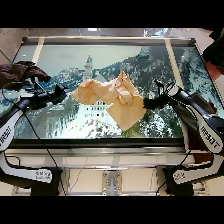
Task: Fold the shirts.
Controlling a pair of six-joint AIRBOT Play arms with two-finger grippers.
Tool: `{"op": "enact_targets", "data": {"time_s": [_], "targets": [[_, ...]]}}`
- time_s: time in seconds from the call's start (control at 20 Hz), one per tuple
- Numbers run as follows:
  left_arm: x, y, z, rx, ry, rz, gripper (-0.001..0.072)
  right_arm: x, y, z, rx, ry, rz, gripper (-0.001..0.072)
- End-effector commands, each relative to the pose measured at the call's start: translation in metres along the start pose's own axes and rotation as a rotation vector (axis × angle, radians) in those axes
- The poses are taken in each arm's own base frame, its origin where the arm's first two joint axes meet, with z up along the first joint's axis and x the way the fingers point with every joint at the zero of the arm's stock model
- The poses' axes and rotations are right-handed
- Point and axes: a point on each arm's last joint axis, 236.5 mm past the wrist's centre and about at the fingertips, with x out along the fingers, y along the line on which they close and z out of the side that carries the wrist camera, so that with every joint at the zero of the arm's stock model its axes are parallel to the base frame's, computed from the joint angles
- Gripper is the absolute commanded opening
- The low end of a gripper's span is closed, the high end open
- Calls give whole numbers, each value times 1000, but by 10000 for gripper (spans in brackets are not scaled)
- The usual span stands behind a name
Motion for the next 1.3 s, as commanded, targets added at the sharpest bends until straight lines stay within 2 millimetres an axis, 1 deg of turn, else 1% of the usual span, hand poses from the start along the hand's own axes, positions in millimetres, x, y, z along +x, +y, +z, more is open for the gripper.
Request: {"op": "enact_targets", "data": {"time_s": [0.0,0.1,0.25,0.3,0.35,0.5,0.55,0.6,0.65,0.7,0.75,0.8,0.85,0.95,1.0,1.1,1.25], "targets": [[17,5,-12,-35,21,5,464,0,5,2,15,-7,20,19],[22,7,-21,-21,44,14,464,0,7,0,19,2,29,19],[26,5,-27,-14,59,12,459,-2,9,1,20,-2,34,20],[28,5,-30,-11,62,15,391,-2,10,1,23,-4,38,19],[31,6,-32,-8,63,23,358,-2,11,2,27,-5,43,20],[38,7,-43,-3,87,28,362,-2,14,2,37,-9,55,19],[38,3,-46,-4,101,16,364,-3,15,2,36,-9,56,19],[33,-4,-48,-12,120,-14,391,-4,15,3,34,-11,56,20],[25,-11,-46,-14,133,-44,477,-4,15,3,35,-11,56,19],[15,-14,-42,-4,142,-60,500,-4,15,3,34,-11,55,19],[5,-14,-40,10,156,-71,500,-4,15,3,35,-11,56,20],[-5,-11,-43,27,189,-69,496,-4,15,3,35,-12,56,20],[-12,-3,-48,27,228,-45,493,-4,15,3,36,-11,57,20],[-18,18,-60,41,287,32,493,-4,16,3,37,-12,59,19],[-14,18,-63,49,291,40,492,-4,16,3,37,-12,59,19],[0,15,-66,72,265,58,485,-4,17,4,42,-14,65,19],[22,8,-64,87,192,82,483,-4,21,5,54,-18,80,19]]}}
